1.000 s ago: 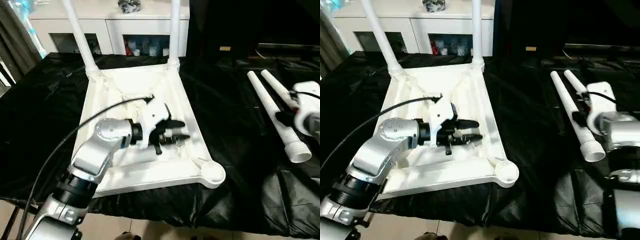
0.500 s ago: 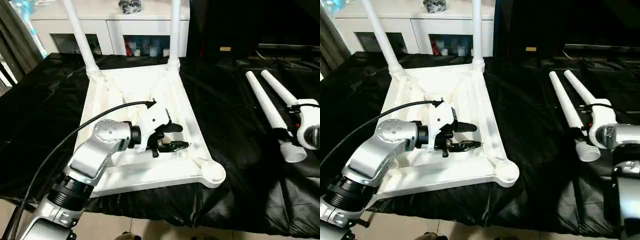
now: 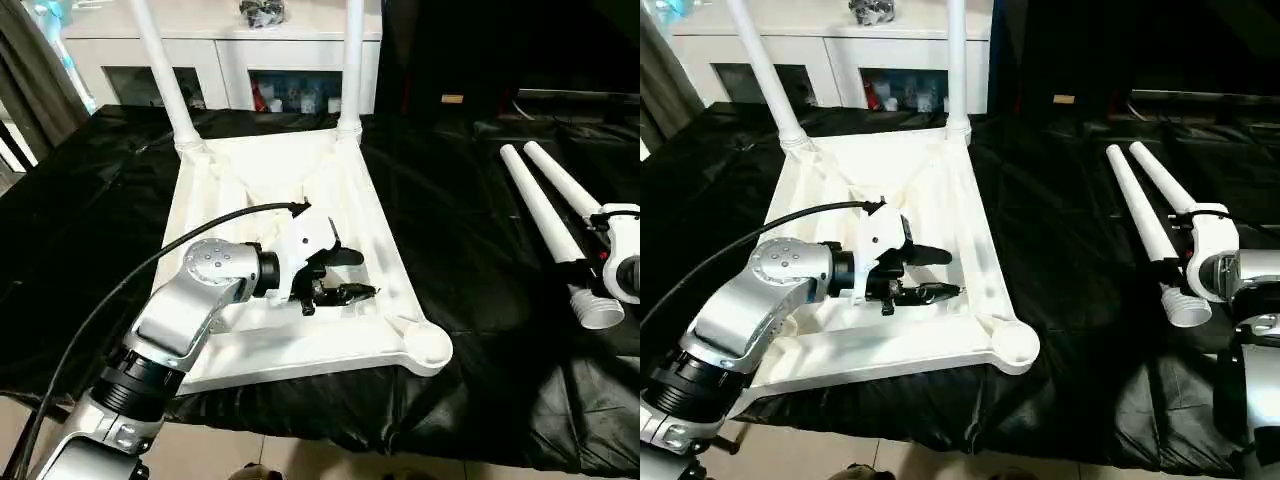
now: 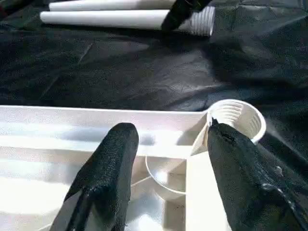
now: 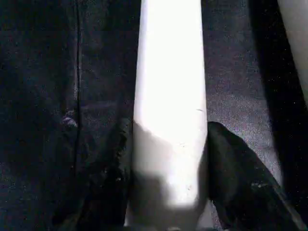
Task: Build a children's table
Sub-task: Pick table leg
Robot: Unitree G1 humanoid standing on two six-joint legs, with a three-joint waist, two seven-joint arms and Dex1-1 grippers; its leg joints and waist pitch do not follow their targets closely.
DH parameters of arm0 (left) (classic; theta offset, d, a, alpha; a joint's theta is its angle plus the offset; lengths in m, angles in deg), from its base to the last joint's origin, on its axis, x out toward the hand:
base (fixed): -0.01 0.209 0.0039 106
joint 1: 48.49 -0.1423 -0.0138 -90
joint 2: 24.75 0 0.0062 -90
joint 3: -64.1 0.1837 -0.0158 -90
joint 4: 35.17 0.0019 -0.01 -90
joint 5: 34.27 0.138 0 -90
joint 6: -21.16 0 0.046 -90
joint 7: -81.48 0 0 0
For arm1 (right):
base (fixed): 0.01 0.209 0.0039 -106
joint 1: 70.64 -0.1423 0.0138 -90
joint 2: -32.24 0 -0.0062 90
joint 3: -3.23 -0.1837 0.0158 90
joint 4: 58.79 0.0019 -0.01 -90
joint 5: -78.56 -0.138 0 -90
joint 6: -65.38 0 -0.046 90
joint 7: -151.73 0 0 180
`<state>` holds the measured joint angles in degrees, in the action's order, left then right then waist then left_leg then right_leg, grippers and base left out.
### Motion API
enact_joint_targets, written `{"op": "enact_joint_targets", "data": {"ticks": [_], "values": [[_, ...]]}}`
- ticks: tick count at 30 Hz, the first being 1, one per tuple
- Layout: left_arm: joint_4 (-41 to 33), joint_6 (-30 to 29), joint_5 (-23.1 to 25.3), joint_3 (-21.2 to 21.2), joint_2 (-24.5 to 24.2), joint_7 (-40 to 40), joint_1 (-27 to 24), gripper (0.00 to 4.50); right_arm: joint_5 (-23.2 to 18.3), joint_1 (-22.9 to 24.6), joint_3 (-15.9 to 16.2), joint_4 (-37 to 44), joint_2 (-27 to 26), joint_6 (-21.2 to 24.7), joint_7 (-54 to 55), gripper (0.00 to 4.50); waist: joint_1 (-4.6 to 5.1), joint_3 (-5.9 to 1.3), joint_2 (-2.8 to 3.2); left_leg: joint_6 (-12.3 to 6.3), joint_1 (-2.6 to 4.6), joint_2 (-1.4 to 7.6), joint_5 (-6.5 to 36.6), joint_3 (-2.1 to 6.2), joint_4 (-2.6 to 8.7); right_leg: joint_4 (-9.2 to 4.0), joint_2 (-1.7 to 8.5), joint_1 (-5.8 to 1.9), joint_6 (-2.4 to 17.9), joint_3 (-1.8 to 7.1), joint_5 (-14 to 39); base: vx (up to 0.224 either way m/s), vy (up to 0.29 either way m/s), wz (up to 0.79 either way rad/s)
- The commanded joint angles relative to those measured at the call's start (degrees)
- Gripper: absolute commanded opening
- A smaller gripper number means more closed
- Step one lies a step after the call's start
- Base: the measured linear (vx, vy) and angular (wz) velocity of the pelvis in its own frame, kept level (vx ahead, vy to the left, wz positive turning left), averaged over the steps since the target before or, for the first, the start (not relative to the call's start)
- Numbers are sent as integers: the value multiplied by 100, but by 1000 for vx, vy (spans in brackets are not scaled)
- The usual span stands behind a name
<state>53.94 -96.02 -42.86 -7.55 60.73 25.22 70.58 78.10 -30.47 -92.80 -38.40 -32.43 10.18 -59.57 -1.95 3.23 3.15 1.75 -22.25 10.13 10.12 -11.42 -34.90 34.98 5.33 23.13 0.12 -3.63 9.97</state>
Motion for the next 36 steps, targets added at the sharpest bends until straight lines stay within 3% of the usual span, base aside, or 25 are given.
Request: {"op": "enact_joint_targets", "data": {"ticks": [1,5,7,8,9,10,12,13,15,16,19,23,25,26,29,36], "values": [[23,88,37,-36,-3,80,64,264,-130,-69,-168,-62,14,-98,56,187,-12,-399,-158,-271,90,225,1363,96,308,-462,246,-251,1431,153,1840,0,0,0],[402,281,100,-345,362,714,295,264,-714,-196,-657,258,-125,-243,-362,186,-10,-413,-164,-340,81,219,1345,91,296,-452,234,-267,1442,145,1697,0,0,0],[796,340,139,-606,726,1342,551,264,-1283,-182,-1067,727,-399,-69,-735,186,-2,-422,-121,-444,54,201,1290,99,287,-447,231,-303,1407,128,1574,0,0,0],[839,326,131,-640,770,1411,583,264,-1349,-170,-1109,792,-440,-47,-780,186,5,-421,-141,-475,42,195,1261,93,286,-461,224,-307,1388,124,1559,0,0,0],[961,262,74,-759,913,1611,684,264,-1537,-74,-1190,1107,-588,33,-916,186,-10,-433,-106,-498,47,202,1223,104,284,-447,238,-314,1405,117,1517,0,0,0],[1098,137,-8,-910,1081,1848,805,264,-1749,75,-1251,1530,-765,151,-1057,186,-16,-440,-138,-549,47,203,1132,98,279,-452,228,-307,1409,113,1437,0,0,0],[1325,-62,-182,-1163,1354,2192,1013,264,-2127,411,-1298,2404,-1100,365,-1281,186,-70,-453,-65,-640,70,201,959,89,267,-424,215,-308,1441,127,1153,0,0,0],[1372,-106,-233,-1224,1414,2254,1059,264,-2223,508,-1296,2648,-1188,424,-1318,186,-82,-475,-79,-707,44,217,804,107,280,-410,217,-329,1472,112,941,0,0,0],[1423,-234,-396,-1353,1535,2307,1129,264,-2442,697,-1277,3118,-1345,558,-1388,186,-132,-493,-79,-723,71,234,716,108,276,-402,232,-309,1571,115,845,0,0,0],[1505,-488,-740,-1611,1776,2409,1256,264,-2852,1048,-1204,3972,-1598,767,-1535,186,-173,-476,-49,-714,75,232,675,90,282,-415,217,-306,1578,126,802,0,0,0],[1575,-853,-1320,-2011,2118,2517,1420,281,-3298,1482,-994,4974,-1842,1014,-1720,186,-271,-495,-37,-733,89,260,609,103,287,-389,235,-291,1601,132,661,0,0,0],[1579,-1188,-1886,-2399,2412,2610,1540,298,-3486,1771,-816,5568,-1996,1154,-1810,186,-357,-463,-42,-494,117,265,893,105,320,-455,264,-255,1462,145,1238,0,0,0],[1589,-1278,-1861,-2438,2484,2712,1572,309,-3565,1904,-818,5877,-2085,1282,-1815,186,-351,-436,-43,-418,113,266,1024,124,353,-500,275,-250,1278,149,1522,0,0,0],[1605,-1300,-1836,-2430,2512,2770,1580,324,-3584,1984,-789,6054,-2117,1360,-1804,186,-331,-432,-75,-367,106,246,1053,127,362,-521,266,-265,1171,146,1659,0,0,0],[1574,-1491,-1977,-2481,2631,2848,1586,340,-3623,2211,-610,6494,-2154,1501,-1736,186,-317,-431,-65,-293,90,244,1027,147,380,-540,281,-268,985,153,1808,0,0,0],[1556,-1745,-2057,-2478,2692,3126,1617,342,-3646,2379,-420,6969,-2224,1518,-1445,186,-290,-426,-64,-270,78,236,978,148,382,-552,282,-252,919,159,1812,0,0,0]]}}
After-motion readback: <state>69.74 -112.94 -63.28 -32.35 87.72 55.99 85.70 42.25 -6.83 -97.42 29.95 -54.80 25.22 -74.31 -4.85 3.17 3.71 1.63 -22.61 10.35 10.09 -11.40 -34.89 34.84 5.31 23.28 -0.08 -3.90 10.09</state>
